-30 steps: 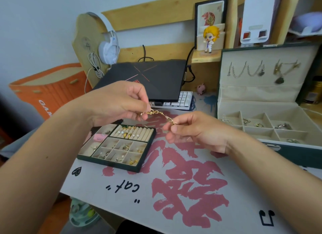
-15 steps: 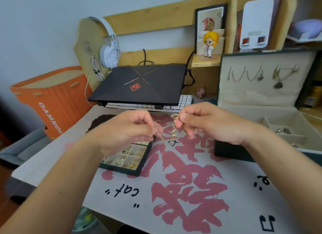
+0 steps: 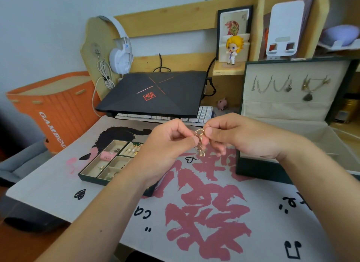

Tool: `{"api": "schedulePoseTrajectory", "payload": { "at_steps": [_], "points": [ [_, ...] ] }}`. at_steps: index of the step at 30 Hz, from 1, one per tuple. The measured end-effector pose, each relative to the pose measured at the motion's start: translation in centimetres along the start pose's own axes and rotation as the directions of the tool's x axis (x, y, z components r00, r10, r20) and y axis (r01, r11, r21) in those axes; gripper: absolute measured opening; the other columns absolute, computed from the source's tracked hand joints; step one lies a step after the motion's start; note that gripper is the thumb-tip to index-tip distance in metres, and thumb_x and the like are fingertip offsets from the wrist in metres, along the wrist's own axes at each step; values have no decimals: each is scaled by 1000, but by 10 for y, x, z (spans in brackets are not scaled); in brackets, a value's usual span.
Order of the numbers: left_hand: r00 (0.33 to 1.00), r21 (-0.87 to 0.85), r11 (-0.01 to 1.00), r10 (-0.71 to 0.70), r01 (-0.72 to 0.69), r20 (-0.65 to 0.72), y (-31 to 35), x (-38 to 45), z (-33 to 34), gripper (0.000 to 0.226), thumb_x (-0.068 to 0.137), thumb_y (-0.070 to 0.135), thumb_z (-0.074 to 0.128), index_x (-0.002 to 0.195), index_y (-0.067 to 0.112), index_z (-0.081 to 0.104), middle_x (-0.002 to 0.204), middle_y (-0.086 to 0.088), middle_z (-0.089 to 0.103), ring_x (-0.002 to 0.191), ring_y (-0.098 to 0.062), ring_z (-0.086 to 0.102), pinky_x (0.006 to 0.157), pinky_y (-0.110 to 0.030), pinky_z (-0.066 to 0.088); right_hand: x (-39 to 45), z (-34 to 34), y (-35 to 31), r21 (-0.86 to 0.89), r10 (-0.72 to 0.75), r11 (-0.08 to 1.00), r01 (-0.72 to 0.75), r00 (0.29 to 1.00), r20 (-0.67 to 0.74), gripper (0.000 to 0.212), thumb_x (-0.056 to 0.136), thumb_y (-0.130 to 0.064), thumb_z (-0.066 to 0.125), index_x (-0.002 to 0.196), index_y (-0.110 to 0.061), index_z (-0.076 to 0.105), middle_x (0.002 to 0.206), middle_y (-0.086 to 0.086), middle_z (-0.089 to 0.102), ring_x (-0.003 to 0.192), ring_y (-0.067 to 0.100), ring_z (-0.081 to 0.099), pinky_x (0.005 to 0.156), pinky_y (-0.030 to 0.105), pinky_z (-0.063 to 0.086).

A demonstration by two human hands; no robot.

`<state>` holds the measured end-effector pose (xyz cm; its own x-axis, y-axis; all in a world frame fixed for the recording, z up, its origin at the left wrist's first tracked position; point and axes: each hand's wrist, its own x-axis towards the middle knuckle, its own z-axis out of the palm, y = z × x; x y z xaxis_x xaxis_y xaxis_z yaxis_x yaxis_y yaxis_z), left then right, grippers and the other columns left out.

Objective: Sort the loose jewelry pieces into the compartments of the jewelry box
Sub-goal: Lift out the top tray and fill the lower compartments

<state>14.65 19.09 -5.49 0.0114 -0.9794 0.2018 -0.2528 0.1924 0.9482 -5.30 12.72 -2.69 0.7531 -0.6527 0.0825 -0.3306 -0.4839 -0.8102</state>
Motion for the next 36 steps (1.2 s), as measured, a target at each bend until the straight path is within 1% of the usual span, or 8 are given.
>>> {"api": "schedulePoseTrajectory", "payload": {
  "at_steps": [6,12,16,19,24,29,32,36],
  "points": [
    [999,-9,999,-39,39,22,0,2,-2,10,85,9,74,80,16,69,89,-20,76,96,-46,71,98,-61,55,0,2,-2,-48,6,999,-6,1000,2,32,107,-24,45,93,-10,70,62,4,53,63,16,54,79,39,52],
    [996,-227,971,-83,76,-20,1,6,-2,12,90,-8,67,85,1,63,86,-19,74,88,-36,73,92,-47,60,-2,2,-1,-60,43,997,-38,996,78,30,105,-27,47,94,-15,72,62,0,52,64,16,52,74,33,50],
    [992,-252,963,-111,93,-60,-1,9,-5,12,88,-8,70,84,3,65,85,-15,71,80,-25,70,81,-36,60,-2,3,1,-186,92,981,-63,984,152,29,105,-31,48,93,-23,73,63,-5,58,66,12,56,91,53,52],
    [986,-210,971,-135,112,-98,-4,9,-9,14,88,-6,71,82,6,65,86,-14,73,83,-26,74,81,-35,59,-2,0,4,-185,117,979,-92,984,133,30,105,-30,47,92,-24,73,65,-2,59,68,15,56,93,58,49],
    [984,206,966,-131,155,-125,-7,8,-16,10,88,13,72,80,19,73,91,6,77,97,-17,72,93,-39,55,-2,-4,9,-108,114,989,-101,986,118,30,105,-31,48,92,-22,73,69,6,59,72,25,55,91,58,52],
    [985,349,923,-172,165,-11,-4,6,-20,8,91,18,70,84,21,73,78,6,75,77,-8,69,81,-31,53,-2,-11,16,-57,127,991,-122,986,105,31,105,-28,47,97,-12,72,68,6,57,70,23,54,86,47,55],
    [962,505,844,-258,182,85,-9,13,-17,9,92,22,71,85,25,75,85,10,75,85,-5,68,81,-27,50,-4,-16,16,-53,136,990,-131,985,104,32,105,-27,46,97,-9,71,68,7,56,69,21,55,83,39,52],
    [931,647,741,-340,177,134,-26,35,-6,10,94,21,70,87,22,75,95,12,71,92,-7,65,86,-29,49,-7,-21,15,-52,125,992,-119,982,140,33,101,-30,48,95,-7,71,67,5,55,67,19,54,82,41,50]
  ]
}}
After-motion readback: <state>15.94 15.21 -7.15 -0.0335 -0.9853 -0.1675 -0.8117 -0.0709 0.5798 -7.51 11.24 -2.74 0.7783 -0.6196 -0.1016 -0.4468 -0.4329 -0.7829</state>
